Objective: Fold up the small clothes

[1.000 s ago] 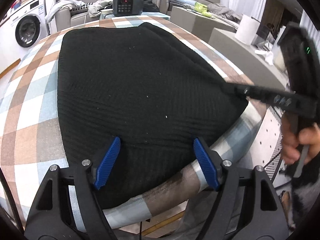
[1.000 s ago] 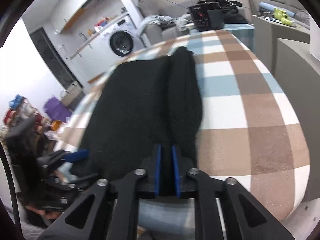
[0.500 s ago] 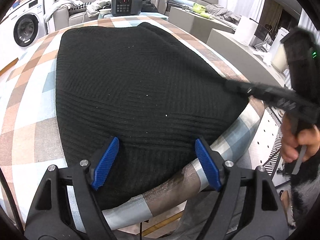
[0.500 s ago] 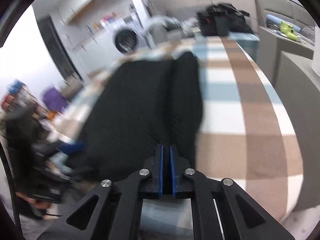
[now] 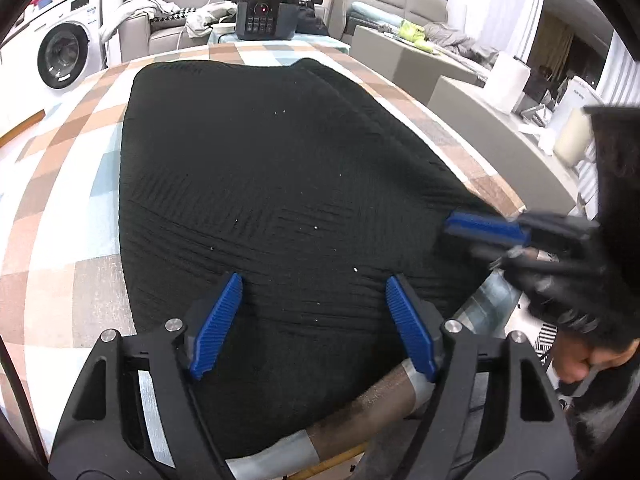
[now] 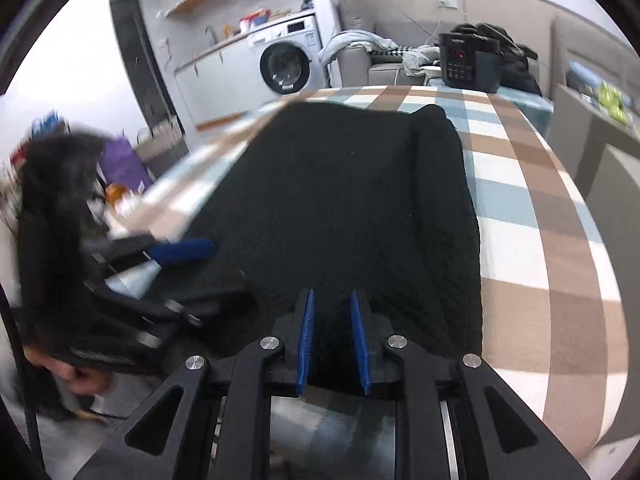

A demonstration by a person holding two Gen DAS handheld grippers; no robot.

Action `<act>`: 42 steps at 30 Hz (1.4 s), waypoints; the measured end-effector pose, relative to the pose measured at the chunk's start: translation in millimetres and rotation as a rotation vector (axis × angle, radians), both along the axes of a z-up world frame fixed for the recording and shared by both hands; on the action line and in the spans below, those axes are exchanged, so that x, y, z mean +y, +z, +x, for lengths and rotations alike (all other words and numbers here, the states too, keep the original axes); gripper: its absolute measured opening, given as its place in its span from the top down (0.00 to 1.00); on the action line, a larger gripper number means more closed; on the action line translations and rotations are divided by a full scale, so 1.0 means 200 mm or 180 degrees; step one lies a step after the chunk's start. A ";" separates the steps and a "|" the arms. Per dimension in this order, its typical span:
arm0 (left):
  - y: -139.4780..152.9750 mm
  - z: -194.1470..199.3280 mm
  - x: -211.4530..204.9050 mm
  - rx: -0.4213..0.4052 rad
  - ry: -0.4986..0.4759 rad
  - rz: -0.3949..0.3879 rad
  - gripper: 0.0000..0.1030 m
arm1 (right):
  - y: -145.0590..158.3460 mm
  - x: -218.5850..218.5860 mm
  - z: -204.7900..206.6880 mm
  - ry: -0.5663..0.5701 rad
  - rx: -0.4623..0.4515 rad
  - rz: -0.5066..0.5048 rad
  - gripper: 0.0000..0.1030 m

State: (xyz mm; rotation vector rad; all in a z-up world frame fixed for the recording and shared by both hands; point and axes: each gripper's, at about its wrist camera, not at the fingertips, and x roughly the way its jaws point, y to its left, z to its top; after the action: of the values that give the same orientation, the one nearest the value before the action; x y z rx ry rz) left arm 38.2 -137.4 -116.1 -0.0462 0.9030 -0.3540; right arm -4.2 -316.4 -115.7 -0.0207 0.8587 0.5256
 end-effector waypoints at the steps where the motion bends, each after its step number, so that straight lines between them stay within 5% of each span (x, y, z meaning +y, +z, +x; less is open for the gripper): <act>1: 0.00 0.00 0.01 0.0000 -0.0005 -0.0007 0.29 | 0.00 -0.01 -0.01 0.0021 -0.0043 -0.0069 0.81; 10: 0.05 0.01 0.14 0.0006 0.0141 -0.0197 0.29 | 0.08 -0.11 0.03 -0.0245 -0.0007 0.0042 0.73; 21: 0.00 0.30 0.16 0.0023 0.0199 0.0144 0.29 | -0.03 0.09 0.33 -0.0126 -0.0036 -0.0381 0.75; 26: 0.01 0.28 0.27 0.0100 0.0343 -0.0012 0.29 | 0.04 -0.01 0.35 -0.0182 0.0135 -0.0093 0.71; 33: 0.03 0.36 0.33 0.0074 0.0511 -0.0067 0.29 | -0.02 0.01 0.65 -0.0432 0.0449 -0.0129 0.68; 36: 0.03 0.38 0.33 0.0066 0.0534 -0.0049 0.29 | -0.04 0.03 0.72 -0.0318 0.0593 -0.0138 0.90; 42: 0.08 0.41 0.32 -0.0021 0.0515 -0.0080 0.29 | 0.15 0.05 0.67 -0.0200 0.0187 -0.0295 0.92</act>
State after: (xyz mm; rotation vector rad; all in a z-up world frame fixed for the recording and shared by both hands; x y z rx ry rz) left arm 119.4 -73.9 -100.2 -0.1404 0.8819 -0.2148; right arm 130.1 -306.5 -85.9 -0.0630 0.9378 0.4291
